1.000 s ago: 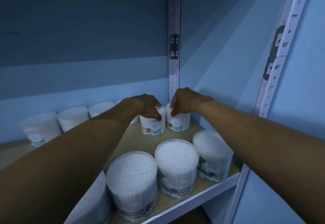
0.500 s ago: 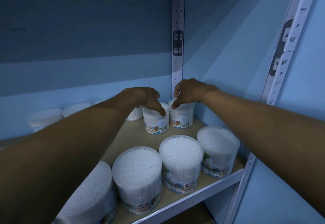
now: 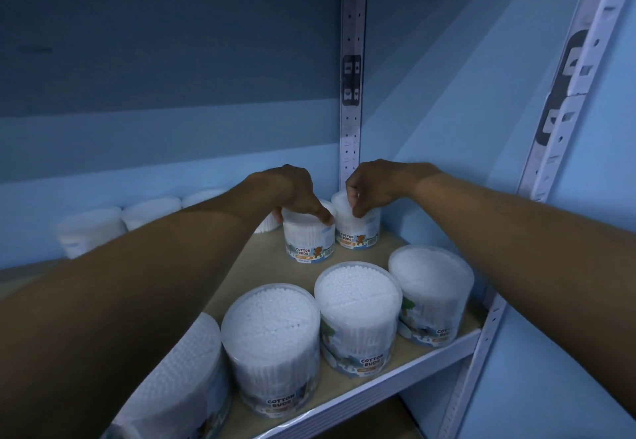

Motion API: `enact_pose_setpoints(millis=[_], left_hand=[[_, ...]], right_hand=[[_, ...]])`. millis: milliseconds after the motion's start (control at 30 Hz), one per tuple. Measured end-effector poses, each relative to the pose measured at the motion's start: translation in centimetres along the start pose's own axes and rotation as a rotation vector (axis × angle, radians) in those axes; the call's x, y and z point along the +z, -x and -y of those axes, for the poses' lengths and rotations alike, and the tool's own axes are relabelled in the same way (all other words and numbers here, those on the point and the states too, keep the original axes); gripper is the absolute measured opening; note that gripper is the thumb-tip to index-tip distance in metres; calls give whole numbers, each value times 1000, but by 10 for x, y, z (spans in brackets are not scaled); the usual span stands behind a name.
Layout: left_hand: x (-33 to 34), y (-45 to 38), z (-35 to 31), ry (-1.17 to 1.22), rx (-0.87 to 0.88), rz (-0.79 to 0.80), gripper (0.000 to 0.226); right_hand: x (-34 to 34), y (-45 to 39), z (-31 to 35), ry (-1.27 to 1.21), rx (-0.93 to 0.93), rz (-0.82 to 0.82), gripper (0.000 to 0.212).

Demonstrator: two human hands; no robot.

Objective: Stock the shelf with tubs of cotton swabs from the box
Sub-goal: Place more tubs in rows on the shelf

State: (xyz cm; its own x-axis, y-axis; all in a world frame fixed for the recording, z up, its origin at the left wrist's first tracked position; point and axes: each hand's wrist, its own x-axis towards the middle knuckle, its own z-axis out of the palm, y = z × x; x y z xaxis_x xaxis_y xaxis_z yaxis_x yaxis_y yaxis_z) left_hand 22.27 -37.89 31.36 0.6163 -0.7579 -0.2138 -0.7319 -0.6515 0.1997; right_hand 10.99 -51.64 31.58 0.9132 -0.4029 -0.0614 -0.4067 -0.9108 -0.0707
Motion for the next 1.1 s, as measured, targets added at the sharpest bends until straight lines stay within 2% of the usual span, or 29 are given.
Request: enact_pose_setpoints(millis=[100,267,400,733,1000,1100], left_hand=[[0,3,-2,-9,-23,-25,84],[-4,6,-3,-81,27,-17,90],[-6,3,0,-61,70,55,93],[-2,4,-2,-10,57,55,80],[4,6,-8,-56,-28,7,86],[4,7,-8,-91,6,-10,95]], right_hand=[[-1,5,-7,0,-47,22,15],[-10,1,-7,-28,-25,25,50],[-7,-6,1,-6,-2,2,64],[-6,-1,6,-2,-15,43,47],[-12,11,-6,-37,-77,70,42],[-10,5,-8,-72,-82,3,43]])
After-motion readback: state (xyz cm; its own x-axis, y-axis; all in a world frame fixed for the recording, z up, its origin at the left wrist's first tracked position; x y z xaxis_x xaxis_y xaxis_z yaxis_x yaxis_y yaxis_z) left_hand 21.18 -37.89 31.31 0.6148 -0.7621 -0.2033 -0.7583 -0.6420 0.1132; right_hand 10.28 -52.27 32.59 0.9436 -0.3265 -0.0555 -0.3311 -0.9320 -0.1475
